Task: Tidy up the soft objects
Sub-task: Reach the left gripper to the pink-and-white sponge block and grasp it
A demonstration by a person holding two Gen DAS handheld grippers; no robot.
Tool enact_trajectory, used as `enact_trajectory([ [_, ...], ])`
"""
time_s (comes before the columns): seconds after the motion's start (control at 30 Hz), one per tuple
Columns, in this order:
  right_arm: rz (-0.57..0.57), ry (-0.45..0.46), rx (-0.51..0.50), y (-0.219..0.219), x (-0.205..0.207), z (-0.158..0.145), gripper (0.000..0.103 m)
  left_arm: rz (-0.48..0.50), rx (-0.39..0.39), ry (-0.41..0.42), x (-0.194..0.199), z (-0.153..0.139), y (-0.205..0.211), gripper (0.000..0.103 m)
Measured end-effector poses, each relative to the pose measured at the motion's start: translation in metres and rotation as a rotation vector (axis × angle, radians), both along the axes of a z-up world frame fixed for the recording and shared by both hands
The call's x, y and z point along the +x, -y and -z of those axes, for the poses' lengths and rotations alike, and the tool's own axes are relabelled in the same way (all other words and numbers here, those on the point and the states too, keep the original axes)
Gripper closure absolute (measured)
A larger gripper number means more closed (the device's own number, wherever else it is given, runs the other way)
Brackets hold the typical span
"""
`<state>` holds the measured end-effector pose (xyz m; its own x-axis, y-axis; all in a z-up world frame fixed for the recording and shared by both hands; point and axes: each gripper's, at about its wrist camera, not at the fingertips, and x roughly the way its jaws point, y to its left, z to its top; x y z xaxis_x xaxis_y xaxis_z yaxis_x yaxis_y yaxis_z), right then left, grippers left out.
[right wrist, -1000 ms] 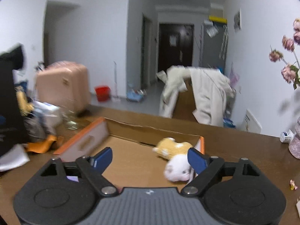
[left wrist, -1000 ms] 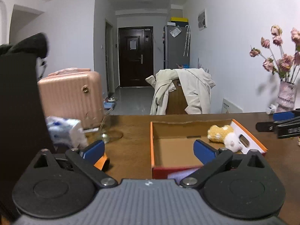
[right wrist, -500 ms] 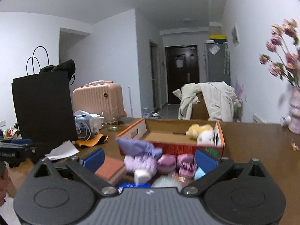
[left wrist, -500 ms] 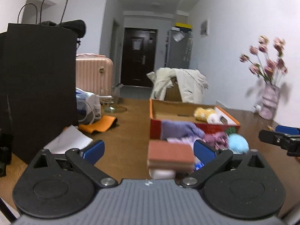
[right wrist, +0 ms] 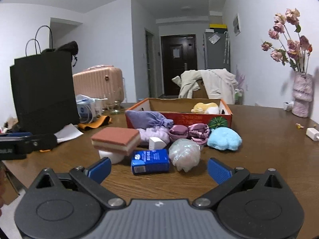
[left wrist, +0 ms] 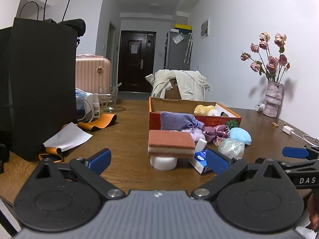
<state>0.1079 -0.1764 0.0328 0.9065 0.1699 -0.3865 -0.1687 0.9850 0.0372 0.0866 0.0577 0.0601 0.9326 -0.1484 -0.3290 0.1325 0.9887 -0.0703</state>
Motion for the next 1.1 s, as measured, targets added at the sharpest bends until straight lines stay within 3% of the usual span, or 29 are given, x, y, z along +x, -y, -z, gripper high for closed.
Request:
enact_trajectory([
  [0.37, 0.026, 0.066, -0.094, -0.017, -0.002, 0.008, 0.0, 0.001, -0.007, -0.011, 0.0, 0.01, -0.004, 0.0],
  [0.43, 0.032, 0.099, -0.069, -0.016, -0.002, 0.01, 0.0, -0.001, -0.004, -0.018, 0.005, 0.012, -0.005, 0.0],
  [0.53, -0.066, 0.129, 0.019, -0.009, 0.002, 0.012, 0.0, -0.011, -0.013, -0.022, 0.016, 0.015, -0.008, 0.0],
  [0.7, -0.126, 0.028, 0.049, -0.016, 0.031, 0.009, 0.0, -0.022, -0.047, -0.037, 0.039, 0.014, -0.015, 0.002],
  [0.77, -0.136, -0.002, 0.112, -0.016, 0.045, 0.005, 0.001, -0.011, -0.057, -0.031, 0.05, 0.013, -0.017, 0.007],
  [0.8, -0.134, -0.021, 0.137, -0.017, 0.053, 0.003, 0.006, -0.003, -0.063, -0.034, 0.057, 0.013, -0.018, 0.012],
  [0.93, -0.122, -0.098, 0.201, -0.026, 0.095, 0.005, 0.065, 0.021, -0.083, -0.057, 0.087, 0.011, -0.018, 0.025],
  [1.03, -0.117, -0.132, 0.232, -0.033, 0.123, 0.012, 0.068, 0.048, -0.113, -0.079, 0.109, 0.013, -0.02, 0.032],
  [1.1, -0.11, -0.152, 0.245, -0.038, 0.138, 0.016, 0.068, 0.066, -0.137, -0.109, 0.125, 0.018, -0.021, 0.045],
])
